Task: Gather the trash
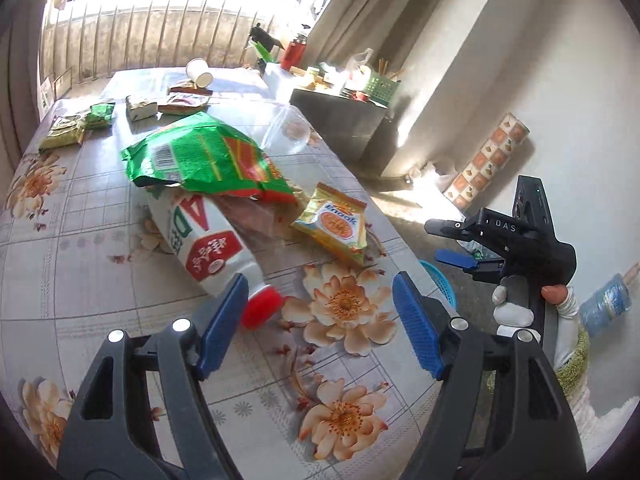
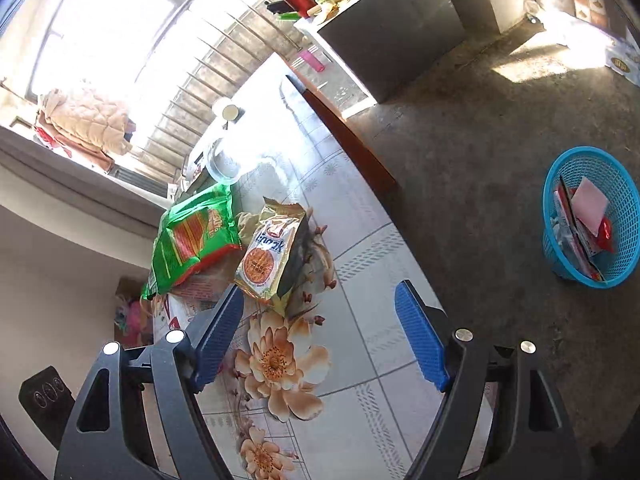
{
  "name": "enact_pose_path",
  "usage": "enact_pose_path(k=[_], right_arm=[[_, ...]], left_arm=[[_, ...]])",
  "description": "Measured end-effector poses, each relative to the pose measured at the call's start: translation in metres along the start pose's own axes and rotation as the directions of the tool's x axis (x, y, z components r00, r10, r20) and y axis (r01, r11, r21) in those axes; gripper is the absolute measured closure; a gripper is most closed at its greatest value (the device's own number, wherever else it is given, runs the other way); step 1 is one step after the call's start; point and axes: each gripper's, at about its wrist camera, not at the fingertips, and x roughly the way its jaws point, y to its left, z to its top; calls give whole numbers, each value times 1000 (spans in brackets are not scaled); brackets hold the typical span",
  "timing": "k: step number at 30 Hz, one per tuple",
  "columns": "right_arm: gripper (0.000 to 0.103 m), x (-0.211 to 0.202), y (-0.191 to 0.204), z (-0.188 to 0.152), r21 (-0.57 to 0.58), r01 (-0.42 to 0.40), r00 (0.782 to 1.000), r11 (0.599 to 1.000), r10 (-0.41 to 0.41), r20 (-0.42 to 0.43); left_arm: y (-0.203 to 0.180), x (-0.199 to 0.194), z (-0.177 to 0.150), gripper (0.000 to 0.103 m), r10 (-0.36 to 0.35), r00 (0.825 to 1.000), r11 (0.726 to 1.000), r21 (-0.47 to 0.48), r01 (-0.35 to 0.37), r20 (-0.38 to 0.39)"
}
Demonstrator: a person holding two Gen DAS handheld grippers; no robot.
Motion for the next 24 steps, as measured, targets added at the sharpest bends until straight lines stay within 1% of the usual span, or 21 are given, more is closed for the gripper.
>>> enact_pose_path(k=[1, 3, 6, 8, 11, 12, 14, 15, 16, 17, 18, 19, 24], right_arm=[[27, 12, 10, 2, -11, 5, 1000, 1000, -5, -4], [27, 36, 25, 8, -34, 74, 997, 997, -75, -6], [27, 69, 33, 19, -46, 168, 985, 985, -169, -22], [32, 78, 42, 24, -76, 228, 974, 971, -228, 6], [44, 90, 54, 25, -150, 328, 944, 933, -327, 33], [52, 93, 60, 22, -185, 358, 933, 915, -357, 39], [60, 97, 72, 15, -251, 418, 907, 873, -415, 65], [73, 98, 76, 10, -282, 437, 898, 854, -434, 75], [83, 99, 79, 6, -305, 459, 886, 834, -456, 86], [88, 99, 80, 5, -324, 486, 871, 812, -481, 101], [94, 98, 80, 2, -337, 498, 864, 799, -490, 113], [98, 97, 80, 2, -343, 501, 862, 795, -493, 116], [100, 83, 68, -7, -349, 504, 859, 790, -500, 108]], left_arm=[[14, -2, -2, 33, 11, 1000, 999, -32, -11, 7], [38, -9, -8, 33, 22, 1000, 996, -82, -20, 17], [60, -15, -14, 33, 34, 999, 992, -118, -31, 25], [72, -20, -16, 33, 40, 998, 992, -123, -36, 38], [83, -23, -17, 33, 47, 997, 991, -131, -39, 54], [86, -22, -17, 33, 41, 998, 990, -139, -33, 53], [91, -22, -17, 33, 29, 998, 989, -145, -21, 54], [92, -20, -17, 33, 29, 998, 989, -143, -21, 51], [93, -17, -17, 33, 30, 998, 990, -141, -23, 46], [94, -17, -18, 33, 31, 999, 990, -140, -25, 43], [95, -16, -18, 33, 30, 999, 989, -143, -23, 43], [96, -15, -18, 33, 29, 999, 988, -151, -22, 42], [97, -18, -18, 33, 24, 998, 988, -153, -15, 58]])
